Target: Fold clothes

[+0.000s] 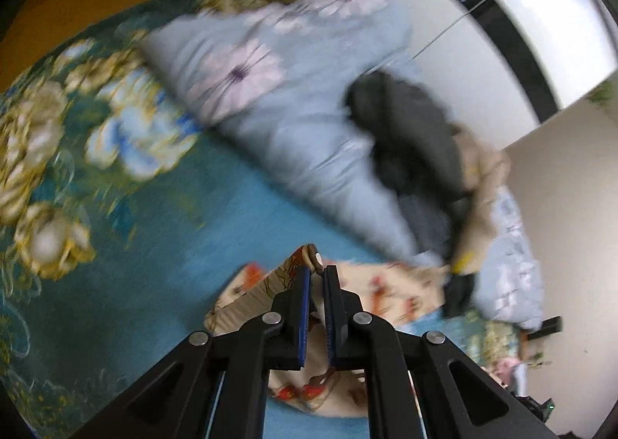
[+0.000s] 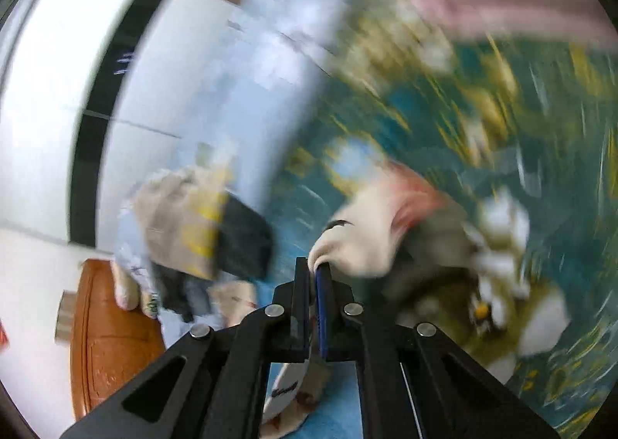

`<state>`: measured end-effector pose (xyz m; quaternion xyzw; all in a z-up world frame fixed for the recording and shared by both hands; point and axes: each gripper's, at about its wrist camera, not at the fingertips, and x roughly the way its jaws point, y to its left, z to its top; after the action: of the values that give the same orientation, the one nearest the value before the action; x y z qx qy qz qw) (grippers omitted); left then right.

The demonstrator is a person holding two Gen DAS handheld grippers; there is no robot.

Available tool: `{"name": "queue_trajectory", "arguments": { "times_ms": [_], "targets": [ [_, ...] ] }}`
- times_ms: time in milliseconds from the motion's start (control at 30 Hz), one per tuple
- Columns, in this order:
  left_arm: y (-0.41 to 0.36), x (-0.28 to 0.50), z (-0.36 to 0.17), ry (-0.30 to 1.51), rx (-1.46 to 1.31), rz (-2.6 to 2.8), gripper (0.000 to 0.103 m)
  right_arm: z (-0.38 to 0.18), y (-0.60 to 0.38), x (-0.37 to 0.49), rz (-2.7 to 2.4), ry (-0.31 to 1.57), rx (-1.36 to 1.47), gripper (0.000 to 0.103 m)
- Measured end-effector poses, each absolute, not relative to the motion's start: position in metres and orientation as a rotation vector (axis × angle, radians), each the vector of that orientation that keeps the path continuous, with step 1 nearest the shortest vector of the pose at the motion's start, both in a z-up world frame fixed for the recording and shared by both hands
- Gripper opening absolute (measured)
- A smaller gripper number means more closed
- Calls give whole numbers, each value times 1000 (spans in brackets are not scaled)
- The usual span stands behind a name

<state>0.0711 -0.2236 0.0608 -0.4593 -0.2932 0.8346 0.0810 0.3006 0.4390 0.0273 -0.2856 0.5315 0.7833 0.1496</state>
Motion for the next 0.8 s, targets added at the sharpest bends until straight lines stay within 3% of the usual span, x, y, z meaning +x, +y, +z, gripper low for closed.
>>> {"name": "queue_trajectory", "arguments": {
  "times_ms": [100,200,500,533,800],
  "targets": [
    [-225,85,96,-863,-1239,2470,7,78,442,325,2378,1467,-681,3],
    [-232,106,105,-843,-1205,2445,7,86,436,358,2410,1405,-653,3],
    [-273,209,-44,-726,-1798,2326,4,-71,400,454,2012,1445,-1010,3],
    [-276,216,-51,-716,-1829,2327,0,-80,397,461,1983,1452,-1022,3],
    [-293,220,-60,-709,-1854,2343,0,-82,392,476,1977,1453,-1003,3]
  ]
}}
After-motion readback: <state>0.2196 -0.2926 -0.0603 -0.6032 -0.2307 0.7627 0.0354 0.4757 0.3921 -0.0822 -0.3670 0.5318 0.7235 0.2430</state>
